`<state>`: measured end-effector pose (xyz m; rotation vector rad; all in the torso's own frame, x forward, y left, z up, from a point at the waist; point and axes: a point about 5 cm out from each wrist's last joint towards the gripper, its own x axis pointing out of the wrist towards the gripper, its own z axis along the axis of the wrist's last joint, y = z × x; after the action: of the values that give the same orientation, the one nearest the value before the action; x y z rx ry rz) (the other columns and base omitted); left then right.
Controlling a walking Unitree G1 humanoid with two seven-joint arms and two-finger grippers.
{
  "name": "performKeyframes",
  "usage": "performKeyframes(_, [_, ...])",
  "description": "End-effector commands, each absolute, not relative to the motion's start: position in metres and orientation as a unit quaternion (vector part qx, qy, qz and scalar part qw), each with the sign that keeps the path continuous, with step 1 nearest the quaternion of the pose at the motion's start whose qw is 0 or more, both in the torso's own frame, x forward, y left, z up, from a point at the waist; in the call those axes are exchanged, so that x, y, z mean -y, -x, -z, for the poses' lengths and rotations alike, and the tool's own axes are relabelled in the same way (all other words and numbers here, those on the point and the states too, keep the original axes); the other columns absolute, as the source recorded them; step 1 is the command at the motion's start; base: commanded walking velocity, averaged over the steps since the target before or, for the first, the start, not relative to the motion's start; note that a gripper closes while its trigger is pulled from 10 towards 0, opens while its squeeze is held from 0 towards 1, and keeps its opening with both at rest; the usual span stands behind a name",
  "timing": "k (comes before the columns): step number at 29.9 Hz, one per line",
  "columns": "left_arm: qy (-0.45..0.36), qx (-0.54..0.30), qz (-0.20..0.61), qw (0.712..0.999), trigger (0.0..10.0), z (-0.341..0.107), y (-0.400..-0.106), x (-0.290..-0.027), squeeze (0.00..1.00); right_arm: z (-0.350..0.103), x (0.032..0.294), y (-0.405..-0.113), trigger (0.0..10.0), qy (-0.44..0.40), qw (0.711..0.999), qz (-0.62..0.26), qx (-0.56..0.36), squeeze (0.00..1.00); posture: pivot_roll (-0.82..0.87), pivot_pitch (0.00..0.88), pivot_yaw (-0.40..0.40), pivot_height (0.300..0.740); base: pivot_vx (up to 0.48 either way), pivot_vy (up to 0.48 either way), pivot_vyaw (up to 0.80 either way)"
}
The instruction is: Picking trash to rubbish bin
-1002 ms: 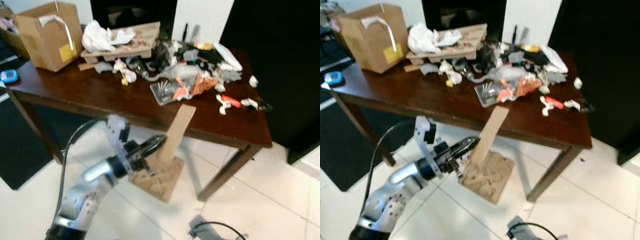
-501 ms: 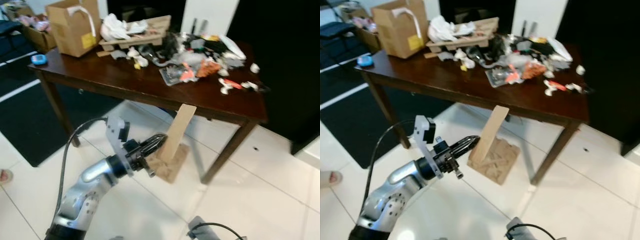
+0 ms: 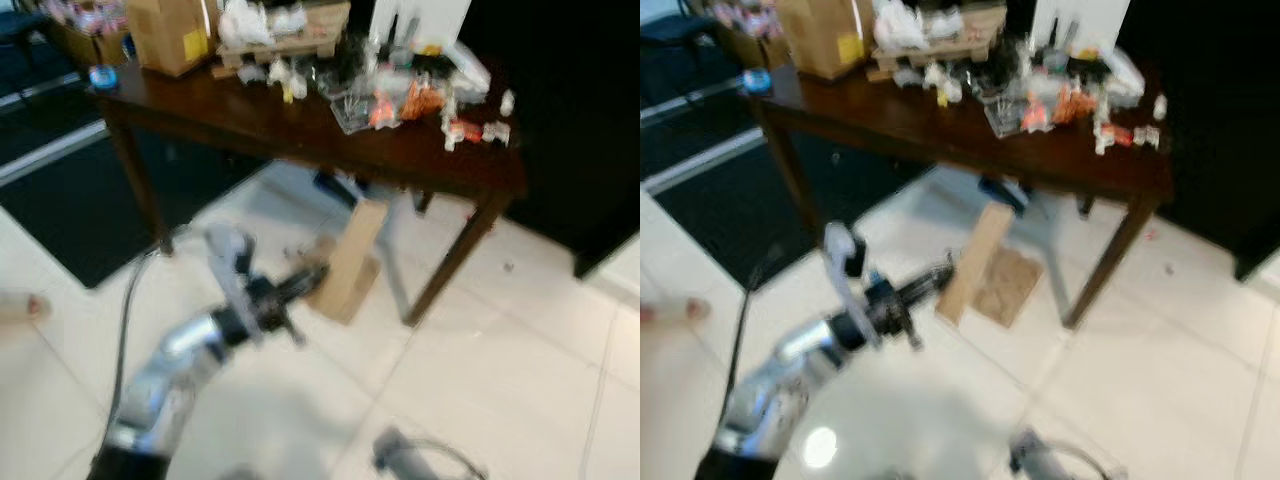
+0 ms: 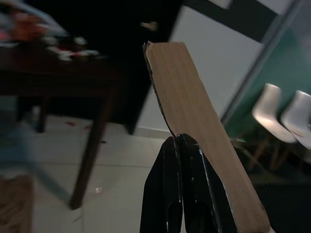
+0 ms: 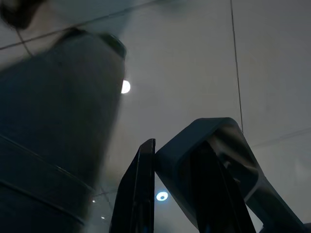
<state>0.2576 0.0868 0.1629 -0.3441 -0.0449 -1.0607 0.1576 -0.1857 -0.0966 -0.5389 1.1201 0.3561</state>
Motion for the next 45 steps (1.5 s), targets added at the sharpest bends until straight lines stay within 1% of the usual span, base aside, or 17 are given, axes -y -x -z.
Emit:
performKeyframes(1, [0.163, 0.017, 0.507, 0.846, 10.0, -0.162, -0.258, -0.086, 0.00, 0.098, 0.185, -0.154, 10.0, 0.242, 0.799, -0.159, -0.528, 0.00, 0.21, 0.077, -0.055, 0.740, -0.349, 0.000, 0.00])
performKeyframes(7, [0.172, 0.014, 0.507, 0.845, 10.0, -0.163, -0.259, -0.089, 0.00, 0.092, 0.176, -0.171, 10.0, 0.210, 0.825, -0.148, -0.503, 0.00, 0.20, 0.082, -0.045, 0.740, -0.095, 0.000, -0.78])
performKeyframes(18, [0.172, 0.016, 0.510, 0.842, 10.0, -0.163, -0.258, -0.087, 0.00, 0.081, 0.172, -0.194, 10.0, 0.197, 0.849, -0.130, -0.473, 0.00, 0.20, 0.087, -0.046, 0.740, 0.000, 0.000, -0.79])
performKeyframes(19, [0.172, 0.016, 0.510, 0.843, 10.0, -0.163, -0.258, -0.087, 0.00, 0.075, 0.169, -0.206, 10.0, 0.184, 0.862, -0.123, -0.457, 0.00, 0.20, 0.087, -0.046, 0.740, 0.000, 0.000, -0.79])
performKeyframes(23, [0.172, 0.016, 0.509, 0.843, 10.0, -0.163, -0.258, -0.088, 0.00, 0.065, 0.163, -0.223, 10.0, 0.163, 0.880, -0.120, -0.430, 0.00, 0.20, 0.089, -0.048, 0.740, 0.000, 0.000, -0.79])
performKeyframes(25, [0.172, 0.017, 0.508, 0.843, 10.0, -0.163, -0.258, -0.088, 0.00, 0.057, 0.158, -0.236, 10.0, 0.148, 0.892, -0.124, -0.408, 0.00, 0.20, 0.089, -0.048, 0.740, 0.000, 0.000, -0.79])
performKeyframes(28, [0.172, 0.018, 0.509, 0.843, 10.0, -0.163, -0.258, -0.088, 0.00, 0.048, 0.152, -0.249, 10.0, 0.136, 0.904, -0.130, -0.385, 0.00, 0.20, 0.087, -0.048, 0.740, 0.000, 0.000, -0.79])
performKeyframes(29, [0.172, 0.018, 0.509, 0.843, 10.0, -0.163, -0.258, -0.088, 0.00, 0.048, 0.152, -0.249, 10.0, 0.136, 0.904, -0.130, -0.385, 0.00, 0.20, 0.087, -0.048, 0.740, 0.000, 0.000, -0.79])
performKeyframes(31, [0.172, 0.018, 0.509, 0.843, 10.0, -0.163, -0.258, -0.088, 0.00, 0.040, 0.148, -0.260, 10.0, 0.125, 0.914, -0.127, -0.364, 0.00, 0.20, 0.087, -0.048, 0.740, 0.000, 0.000, -0.79])
performKeyframes(32, [0.172, 0.018, 0.509, 0.843, 10.0, -0.163, -0.258, -0.088, 0.00, 0.040, 0.148, -0.260, 10.0, 0.125, 0.914, -0.127, -0.364, 0.00, 0.20, 0.087, -0.048, 0.740, 0.000, 0.000, -0.79])
performKeyframes(33, [0.172, 0.019, 0.509, 0.843, 10.0, -0.163, -0.258, -0.087, 0.00, 0.031, 0.145, -0.271, 10.0, 0.113, 0.924, -0.122, -0.344, 0.00, 0.20, 0.086, -0.050, 0.740, 0.000, 0.000, -0.79])
performKeyframes(34, [0.172, 0.019, 0.509, 0.843, 10.0, -0.163, -0.258, -0.087, 0.00, 0.026, 0.144, -0.277, 10.0, 0.109, 0.929, -0.121, -0.333, 0.00, 0.20, 0.086, -0.050, 0.740, 0.000, 0.000, -0.79])
performKeyframes(38, [0.172, 0.020, 0.509, 0.843, 10.0, -0.163, -0.259, -0.087, 0.00, 0.016, 0.141, -0.287, 10.0, 0.099, 0.938, -0.118, -0.311, 0.00, 0.20, 0.087, -0.052, 0.740, 0.000, 0.000, -0.79])
performKeyframes(39, [0.172, 0.020, 0.509, 0.843, 10.0, -0.163, -0.259, -0.087, 0.00, 0.009, 0.140, -0.295, 10.0, 0.087, 0.945, -0.112, -0.294, 0.00, 0.20, 0.087, -0.052, 0.740, 0.000, 0.000, -0.79])
performKeyframes(45, [0.172, 0.021, 0.508, 0.844, 10.0, -0.163, -0.259, -0.086, 0.00, -0.016, 0.139, -0.317, 10.0, 0.041, 0.965, -0.102, -0.238, 0.00, 0.19, 0.088, -0.055, 0.740, 0.000, 0.000, -0.79])
